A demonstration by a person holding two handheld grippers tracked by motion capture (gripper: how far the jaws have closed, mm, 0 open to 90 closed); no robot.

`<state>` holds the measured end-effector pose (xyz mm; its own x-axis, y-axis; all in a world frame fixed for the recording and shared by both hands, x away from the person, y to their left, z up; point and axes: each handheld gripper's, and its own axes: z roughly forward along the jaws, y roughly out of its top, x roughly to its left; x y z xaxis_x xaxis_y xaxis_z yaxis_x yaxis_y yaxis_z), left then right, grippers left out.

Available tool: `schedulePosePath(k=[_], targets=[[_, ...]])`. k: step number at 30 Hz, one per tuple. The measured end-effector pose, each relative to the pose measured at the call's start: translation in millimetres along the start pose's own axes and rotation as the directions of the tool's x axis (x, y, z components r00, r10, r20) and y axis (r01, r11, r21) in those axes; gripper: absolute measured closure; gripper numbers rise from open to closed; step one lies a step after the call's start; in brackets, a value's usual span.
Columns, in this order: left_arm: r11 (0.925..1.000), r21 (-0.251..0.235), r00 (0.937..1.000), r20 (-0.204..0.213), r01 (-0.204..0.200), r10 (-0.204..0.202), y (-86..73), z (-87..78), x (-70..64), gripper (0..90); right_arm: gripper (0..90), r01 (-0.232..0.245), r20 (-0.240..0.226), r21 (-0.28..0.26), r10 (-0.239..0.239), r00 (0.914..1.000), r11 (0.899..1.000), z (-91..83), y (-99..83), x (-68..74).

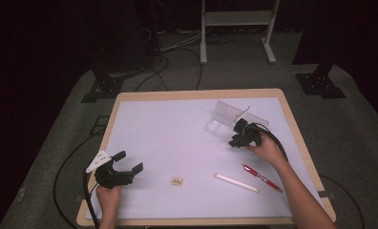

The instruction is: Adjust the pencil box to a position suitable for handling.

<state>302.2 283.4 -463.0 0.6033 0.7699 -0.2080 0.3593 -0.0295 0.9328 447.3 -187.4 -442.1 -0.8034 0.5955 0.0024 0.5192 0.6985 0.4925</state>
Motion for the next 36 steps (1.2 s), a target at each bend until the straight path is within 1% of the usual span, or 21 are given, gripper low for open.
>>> schedulePosePath(k=[3, 8, 11, 13, 14, 15, 19, 20, 22, 24, 26, 27, 32, 33, 35, 36], targets=[[1.0000, -0.001, 1.0000, -0.001, 0.003, -0.003, 0.0, 0.0, 0.3, 0.0, 68.5, 0.016, 0.004, 0.005, -0.016, 0.9999, 1.000, 0.2, 0.2, 1.5], [1.0000, -0.001, 1.0000, 0.000, 0.003, -0.003, 0.0, -0.2, 0.4, 0.0, 71.5, 0.021, 0.018, 0.026, -0.022, 0.9996, 0.999, 2.7, -1.0, 0.3], [1.0000, -0.001, 1.0000, -0.002, 0.007, -0.007, -0.1, -0.2, 0.7, 0.0, 74.3, 0.021, 0.016, 0.037, -0.021, 0.9996, 0.999, 4.3, -1.1, 1.0], [0.9999, -0.002, 0.9999, -0.001, 0.010, -0.010, -0.1, -0.3, 0.9, 0.0, 76.4, 0.027, 0.019, 0.033, -0.027, 0.9994, 0.999, 5.0, -0.7, 1.3], [0.9999, -0.002, 0.9999, -0.002, 0.011, -0.011, -0.1, -0.3, 0.9, 0.0, 77.2, 0.031, 0.022, 0.033, -0.032, 0.9993, 0.999, 5.2, -0.3, 1.4], [0.9999, -0.003, 0.9999, -0.001, 0.011, -0.011, -0.1, -0.2, 0.8, 0.0, 78.0, 0.037, 0.027, 0.045, -0.038, 0.9989, 0.998, 5.2, 0.8, 1.9], [0.9999, -0.003, 1.0000, 0.001, 0.010, -0.010, -0.1, -0.7, 0.9, 0.0, 81.6, 0.075, 0.042, 0.060, -0.077, 0.9961, 0.995, 5.6, 4.6, 3.3], [0.9999, -0.003, 1.0000, 0.002, 0.010, -0.010, -0.1, -0.7, 0.9, 0.0, 82.1, 0.072, 0.042, 0.062, -0.074, 0.9963, 0.996, 5.4, 6.0, 4.8], [0.9999, -0.003, 0.9999, 0.002, 0.013, -0.013, -0.1, -0.7, 0.9, 0.0, 84.1, 0.081, 0.046, 0.068, -0.084, 0.9954, 0.994, 5.2, 7.4, 5.9], [0.9999, -0.004, 0.9999, 0.002, 0.011, -0.011, -0.1, -1.0, 1.1, 0.0, 84.5, 0.096, 0.054, 0.074, -0.101, 0.9934, 0.993, 5.7, 7.9, 6.6], [0.9999, -0.004, 0.9999, 0.003, 0.013, -0.013, -0.1, -1.1, 1.2, 0.0, 84.7, 0.096, 0.057, 0.076, -0.101, 0.9933, 0.992, 5.8, 8.1, 7.2], [0.9999, -0.004, 0.9999, 0.003, 0.013, -0.013, -0.1, -1.2, 1.3, 0.0, 84.7, 0.106, 0.058, 0.074, -0.110, 0.9922, 0.992, 6.0, 7.9, 6.7], [0.9999, -0.005, 0.9999, 0.003, 0.015, -0.015, -0.2, -1.3, 1.4, 0.0, 84.8, 0.118, 0.061, 0.080, -0.123, 0.9905, 0.990, 5.8, 8.4, 8.0], [0.9999, -0.005, 0.9999, 0.003, 0.015, -0.015, -0.2, -1.3, 1.4, 0.0, 84.9, 0.130, 0.063, 0.079, -0.136, 0.9887, 0.988, 6.0, 8.5, 7.8], [0.9998, -0.007, 0.9999, 0.004, 0.016, -0.016, -0.2, -1.3, 1.3, 0.0, 84.9, 0.137, 0.069, 0.089, -0.143, 0.9873, 0.987, 5.6, 9.1, 9.4], [0.9998, -0.008, 0.9999, 0.004, 0.016, -0.016, -0.2, -1.3, 1.3, 0.0, 85.2, 0.152, 0.074, 0.089, -0.159, 0.9846, 0.984, 5.6, 9.3, 9.7]])
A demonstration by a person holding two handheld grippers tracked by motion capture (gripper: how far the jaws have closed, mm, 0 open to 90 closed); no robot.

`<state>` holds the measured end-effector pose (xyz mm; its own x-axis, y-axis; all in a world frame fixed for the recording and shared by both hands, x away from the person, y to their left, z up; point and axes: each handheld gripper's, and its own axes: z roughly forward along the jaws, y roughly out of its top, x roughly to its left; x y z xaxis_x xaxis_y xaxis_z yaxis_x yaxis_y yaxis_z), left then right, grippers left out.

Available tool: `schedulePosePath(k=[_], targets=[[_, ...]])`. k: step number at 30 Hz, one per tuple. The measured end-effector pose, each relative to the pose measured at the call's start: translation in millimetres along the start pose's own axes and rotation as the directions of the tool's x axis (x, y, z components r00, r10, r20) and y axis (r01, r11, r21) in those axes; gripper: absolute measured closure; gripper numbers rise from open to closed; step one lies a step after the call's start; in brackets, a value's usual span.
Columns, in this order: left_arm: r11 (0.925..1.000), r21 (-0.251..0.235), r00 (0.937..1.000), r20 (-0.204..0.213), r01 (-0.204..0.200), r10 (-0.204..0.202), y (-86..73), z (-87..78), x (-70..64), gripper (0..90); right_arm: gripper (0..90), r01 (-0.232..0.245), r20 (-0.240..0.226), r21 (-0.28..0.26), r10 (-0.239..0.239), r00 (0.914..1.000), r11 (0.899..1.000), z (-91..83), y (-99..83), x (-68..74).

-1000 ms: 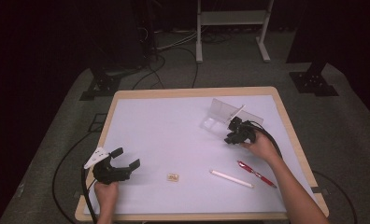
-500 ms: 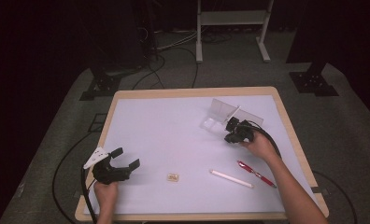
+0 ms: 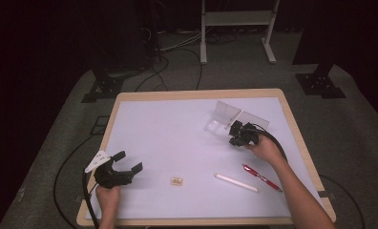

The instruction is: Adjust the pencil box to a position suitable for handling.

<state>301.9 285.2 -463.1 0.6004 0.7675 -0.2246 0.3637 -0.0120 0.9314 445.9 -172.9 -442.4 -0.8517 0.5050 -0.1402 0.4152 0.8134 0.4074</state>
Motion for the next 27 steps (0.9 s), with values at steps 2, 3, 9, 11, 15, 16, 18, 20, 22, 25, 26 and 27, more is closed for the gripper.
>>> schedulePosePath(k=[2, 3, 9, 11, 15, 16, 18, 20, 22, 25, 26, 27], targets=[[1.0000, 0.000, 1.0000, 0.001, 0.001, -0.001, 0.0, -0.1, 0.1, 0.0, 85.2, 0.012, 0.010, 0.004, -0.012, 0.9999, 1.000, -0.4, 0.5, 1.7], [1.0000, -0.001, 1.0000, 0.002, 0.001, -0.001, 0.0, -0.2, 0.2, 0.0, 85.3, 0.018, 0.013, 0.003, -0.018, 0.9998, 1.000, -0.4, 0.6, 1.8], [1.0000, 0.000, 1.0000, 0.002, 0.002, -0.002, 0.0, -0.3, 0.3, 0.0, 85.4, 0.033, 0.023, 0.004, -0.033, 0.9992, 0.999, -1.7, 1.0, 4.4], [1.0000, 0.000, 1.0000, 0.002, 0.001, -0.001, 0.0, -0.3, 0.2, 0.0, 85.3, 0.051, 0.028, -0.003, -0.051, 0.9983, 0.999, -2.5, 1.2, 4.5], [1.0000, 0.000, 1.0000, 0.001, 0.003, -0.003, -0.1, -0.1, 0.1, 0.0, 85.1, 0.056, 0.031, -0.007, -0.056, 0.9979, 0.998, -4.3, 0.9, 5.1], [1.0000, 0.000, 1.0000, 0.001, 0.002, -0.002, -0.1, -0.1, 0.0, 0.0, 85.1, 0.063, 0.035, -0.008, -0.063, 0.9974, 0.998, -4.7, 0.9, 5.4], [1.0000, 0.002, 1.0000, 0.000, 0.000, 0.000, -0.1, -0.1, 0.1, 0.0, 85.0, 0.069, 0.038, -0.009, -0.069, 0.9969, 0.998, -5.5, 1.1, 6.3], [1.0000, 0.002, 1.0000, 0.001, 0.000, 0.000, -0.1, 0.0, 0.1, 0.0, 85.0, 0.075, 0.041, -0.012, -0.075, 0.9963, 0.997, -6.3, 1.2, 6.6], [1.0000, 0.001, 1.0000, 0.002, 0.003, -0.003, -0.1, -0.1, 0.2, 0.0, 85.0, 0.076, 0.044, -0.012, -0.076, 0.9962, 0.997, -6.7, 1.2, 7.1], [1.0000, 0.003, 1.0000, 0.002, 0.000, 0.000, -0.1, -0.1, 0.4, 0.0, 85.0, 0.083, 0.047, -0.014, -0.082, 0.9955, 0.996, -7.8, 1.0, 8.1], [1.0000, 0.003, 1.0000, 0.001, 0.001, -0.001, -0.1, -0.1, 0.4, 0.0, 85.0, 0.084, 0.048, -0.015, -0.083, 0.9954, 0.996, -8.3, 1.0, 8.3], [1.0000, 0.003, 1.0000, 0.002, 0.001, -0.001, -0.1, -0.1, 0.4, 0.0, 85.0, 0.087, 0.052, -0.020, -0.086, 0.9949, 0.996, -9.0, 0.9, 8.2]])
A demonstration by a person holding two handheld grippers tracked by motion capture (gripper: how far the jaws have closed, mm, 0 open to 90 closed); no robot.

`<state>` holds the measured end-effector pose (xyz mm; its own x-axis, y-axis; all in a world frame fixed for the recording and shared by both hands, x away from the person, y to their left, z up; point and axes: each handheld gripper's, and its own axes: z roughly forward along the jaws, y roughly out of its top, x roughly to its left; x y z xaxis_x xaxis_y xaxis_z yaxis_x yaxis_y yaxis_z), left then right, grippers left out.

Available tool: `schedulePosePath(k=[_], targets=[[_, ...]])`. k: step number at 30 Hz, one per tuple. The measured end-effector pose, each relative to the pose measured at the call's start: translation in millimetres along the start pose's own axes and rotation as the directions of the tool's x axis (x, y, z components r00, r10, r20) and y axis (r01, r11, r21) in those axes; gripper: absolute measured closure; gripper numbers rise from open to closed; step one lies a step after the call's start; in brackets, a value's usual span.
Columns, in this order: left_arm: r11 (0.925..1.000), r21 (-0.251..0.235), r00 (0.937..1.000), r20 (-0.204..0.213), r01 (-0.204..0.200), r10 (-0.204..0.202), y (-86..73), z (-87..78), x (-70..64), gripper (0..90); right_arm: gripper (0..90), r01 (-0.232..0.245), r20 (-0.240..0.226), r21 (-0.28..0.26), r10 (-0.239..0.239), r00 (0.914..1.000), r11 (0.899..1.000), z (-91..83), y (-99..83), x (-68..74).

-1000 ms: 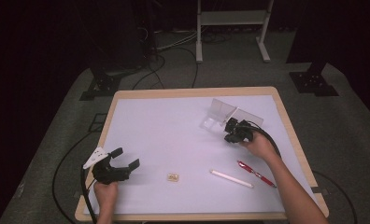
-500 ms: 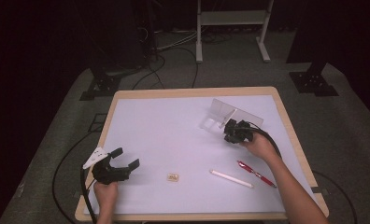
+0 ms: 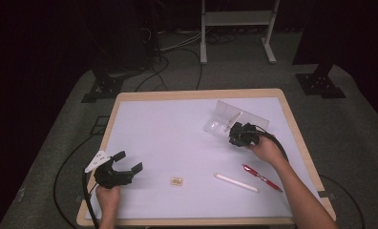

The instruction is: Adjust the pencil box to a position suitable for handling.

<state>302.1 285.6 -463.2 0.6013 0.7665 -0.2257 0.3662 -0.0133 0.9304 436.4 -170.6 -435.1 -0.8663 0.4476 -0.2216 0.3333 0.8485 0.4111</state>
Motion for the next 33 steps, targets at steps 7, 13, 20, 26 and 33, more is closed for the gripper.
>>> schedulePosePath(k=[7, 13, 20, 26, 33], targets=[[1.0000, 0.000, 1.0000, -0.001, 0.002, -0.002, 0.0, 0.1, 0.2, 0.0, 85.1, 0.003, 0.009, -0.025, -0.003, 1.0000, 1.000, -6.6, 0.2, 1.0], [1.0000, 0.001, 1.0000, -0.001, 0.000, 0.000, 0.0, 0.1, 0.0, 0.0, 85.1, 0.021, 0.010, -0.054, -0.020, 0.9997, 0.998, -15.0, 2.2, 5.0], [1.0000, 0.000, 1.0000, -0.002, 0.001, -0.001, 0.0, 0.2, 0.0, 0.0, 85.1, 0.037, 0.000, -0.083, -0.038, 0.9993, 0.996, -25.0, 4.8, 12.4], [1.0000, 0.000, 1.0000, -0.002, 0.001, -0.001, 0.0, 0.3, -0.1, 0.0, 85.0, 0.058, -0.012, -0.103, -0.060, 0.9981, 0.993, -32.6, 8.2, 20.4], [1.0000, 0.000, 1.0000, -0.003, 0.003, -0.003, 0.0, 0.4, -0.1, 0.0, 85.0, 0.078, -0.031, -0.119, -0.083, 0.9961, 0.990, -39.0, 12.0, 29.4]])
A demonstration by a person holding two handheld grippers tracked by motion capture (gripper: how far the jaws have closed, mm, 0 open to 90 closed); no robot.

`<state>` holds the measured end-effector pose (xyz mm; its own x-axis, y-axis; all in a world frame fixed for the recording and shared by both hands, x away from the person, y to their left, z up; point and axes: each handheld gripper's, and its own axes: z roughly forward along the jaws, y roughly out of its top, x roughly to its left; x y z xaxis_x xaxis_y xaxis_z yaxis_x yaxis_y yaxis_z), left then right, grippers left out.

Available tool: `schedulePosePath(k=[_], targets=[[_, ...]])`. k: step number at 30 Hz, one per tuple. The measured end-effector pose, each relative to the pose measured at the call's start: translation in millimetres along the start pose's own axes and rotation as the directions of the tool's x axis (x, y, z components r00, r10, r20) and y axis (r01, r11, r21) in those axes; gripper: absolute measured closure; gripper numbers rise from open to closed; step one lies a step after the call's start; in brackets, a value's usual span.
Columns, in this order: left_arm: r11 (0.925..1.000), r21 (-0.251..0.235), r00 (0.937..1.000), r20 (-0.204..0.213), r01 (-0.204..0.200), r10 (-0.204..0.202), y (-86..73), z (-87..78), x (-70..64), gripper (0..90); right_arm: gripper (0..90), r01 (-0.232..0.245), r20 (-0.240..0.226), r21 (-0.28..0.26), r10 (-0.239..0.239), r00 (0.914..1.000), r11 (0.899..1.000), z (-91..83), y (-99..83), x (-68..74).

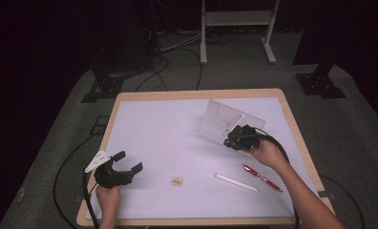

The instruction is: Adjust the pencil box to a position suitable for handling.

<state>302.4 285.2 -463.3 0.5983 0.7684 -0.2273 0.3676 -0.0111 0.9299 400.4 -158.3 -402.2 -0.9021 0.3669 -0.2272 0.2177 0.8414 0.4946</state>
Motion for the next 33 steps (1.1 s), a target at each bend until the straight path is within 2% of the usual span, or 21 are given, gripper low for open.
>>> schedulePosePath(k=[10, 14, 20, 33], targets=[[1.0000, 0.000, 1.0000, 0.000, -0.001, 0.001, 0.0, 0.1, 0.0, 0.0, 85.0, 0.056, -0.029, -0.032, -0.057, 0.9980, 0.998, -3.6, 13.2, 20.0], [1.0000, 0.001, 1.0000, 0.000, 0.001, -0.001, 0.0, -0.1, 0.1, 0.0, 85.0, 0.052, -0.049, -0.054, -0.055, 0.9973, 0.997, -2.3, 15.9, 24.0], [1.0000, 0.000, 1.0000, 0.000, 0.002, -0.002, 0.0, 0.0, 0.3, 0.0, 85.0, 0.055, -0.066, -0.047, -0.058, 0.9961, 0.997, 2.0, 17.3, 29.5], [1.0000, 0.001, 1.0000, 0.000, 0.000, 0.000, 0.1, -0.1, 0.1, 0.0, 85.0, 0.105, -0.105, -0.059, -0.111, 0.9883, 0.993, 12.4, 24.5, 50.9]])
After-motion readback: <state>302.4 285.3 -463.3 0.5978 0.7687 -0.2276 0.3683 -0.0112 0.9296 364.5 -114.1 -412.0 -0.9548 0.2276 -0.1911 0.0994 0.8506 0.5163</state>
